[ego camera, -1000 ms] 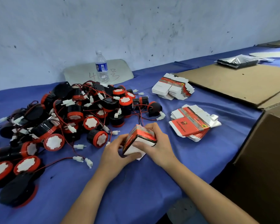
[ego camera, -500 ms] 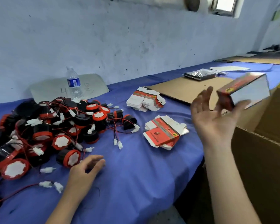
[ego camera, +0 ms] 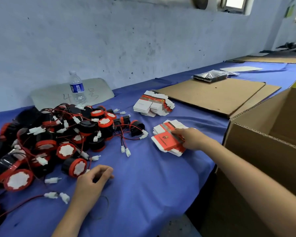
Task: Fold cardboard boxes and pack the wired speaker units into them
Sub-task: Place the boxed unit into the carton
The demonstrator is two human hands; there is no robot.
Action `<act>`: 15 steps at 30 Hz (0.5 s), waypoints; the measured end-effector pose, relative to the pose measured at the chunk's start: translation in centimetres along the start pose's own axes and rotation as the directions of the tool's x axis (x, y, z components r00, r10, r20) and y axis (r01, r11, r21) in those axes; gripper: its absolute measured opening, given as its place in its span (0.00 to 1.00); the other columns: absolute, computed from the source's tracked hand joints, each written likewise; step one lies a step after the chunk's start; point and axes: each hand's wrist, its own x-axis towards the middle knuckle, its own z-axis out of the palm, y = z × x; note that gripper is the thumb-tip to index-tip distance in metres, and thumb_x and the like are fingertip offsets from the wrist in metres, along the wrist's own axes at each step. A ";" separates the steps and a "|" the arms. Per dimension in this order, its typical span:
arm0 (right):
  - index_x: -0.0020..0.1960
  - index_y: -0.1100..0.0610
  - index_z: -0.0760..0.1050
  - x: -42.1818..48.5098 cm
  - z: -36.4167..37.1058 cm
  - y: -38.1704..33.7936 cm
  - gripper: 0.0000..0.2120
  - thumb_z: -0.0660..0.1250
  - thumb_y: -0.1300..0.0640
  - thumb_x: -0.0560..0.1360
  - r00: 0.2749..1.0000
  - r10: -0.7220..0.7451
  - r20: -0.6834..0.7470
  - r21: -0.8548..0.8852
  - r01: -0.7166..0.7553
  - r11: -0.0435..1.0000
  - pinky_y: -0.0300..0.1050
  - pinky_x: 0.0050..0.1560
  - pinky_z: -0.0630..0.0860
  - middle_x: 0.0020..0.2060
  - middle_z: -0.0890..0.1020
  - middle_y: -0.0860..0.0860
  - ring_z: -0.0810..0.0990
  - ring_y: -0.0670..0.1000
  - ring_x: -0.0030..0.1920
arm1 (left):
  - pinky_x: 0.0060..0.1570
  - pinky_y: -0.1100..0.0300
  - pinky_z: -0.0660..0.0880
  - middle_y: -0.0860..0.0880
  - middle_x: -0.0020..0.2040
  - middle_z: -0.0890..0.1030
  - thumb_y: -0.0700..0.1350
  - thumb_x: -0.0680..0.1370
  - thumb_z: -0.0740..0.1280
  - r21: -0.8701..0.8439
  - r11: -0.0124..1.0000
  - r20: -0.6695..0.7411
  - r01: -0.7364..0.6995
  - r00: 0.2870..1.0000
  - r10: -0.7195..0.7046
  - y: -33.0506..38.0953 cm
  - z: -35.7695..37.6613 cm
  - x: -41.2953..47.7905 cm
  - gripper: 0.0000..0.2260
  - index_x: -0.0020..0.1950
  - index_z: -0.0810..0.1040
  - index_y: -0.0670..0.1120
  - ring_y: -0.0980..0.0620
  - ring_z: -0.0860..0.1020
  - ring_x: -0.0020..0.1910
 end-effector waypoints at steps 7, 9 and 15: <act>0.73 0.48 0.66 1.9 -4.9 -1.0 0.33 0.73 0.53 0.71 0.963 -0.069 0.261 -0.410 0.176 0.895 0.42 0.43 0.69 0.49 0.75 0.51 0.72 0.52 0.49 | 0.41 0.68 0.75 0.53 0.38 0.84 0.48 0.77 0.67 0.010 0.999 0.012 -0.035 0.999 0.035 -0.1 -0.1 0.1 0.07 0.42 0.82 0.49 0.60 0.81 0.39; 0.74 0.48 0.65 2.4 -5.6 -1.3 0.35 0.74 0.52 0.70 0.947 -0.059 0.316 -0.437 0.200 0.877 0.44 0.49 0.72 0.58 0.75 0.53 0.73 0.54 0.57 | 0.41 0.70 0.75 0.52 0.38 0.84 0.51 0.75 0.66 -0.021 0.999 0.020 -0.036 0.999 0.037 0.1 -0.1 0.0 0.09 0.42 0.82 0.49 0.60 0.81 0.39; 0.73 0.48 0.66 3.5 -5.9 -2.1 0.36 0.76 0.50 0.68 0.939 -0.029 0.342 -0.488 0.204 0.849 0.40 0.41 0.67 0.61 0.75 0.52 0.70 0.51 0.54 | 0.41 0.70 0.75 0.52 0.39 0.84 0.57 0.72 0.64 -0.033 0.998 0.025 -0.048 0.999 0.049 0.2 -0.2 -0.2 0.13 0.42 0.82 0.50 0.59 0.81 0.40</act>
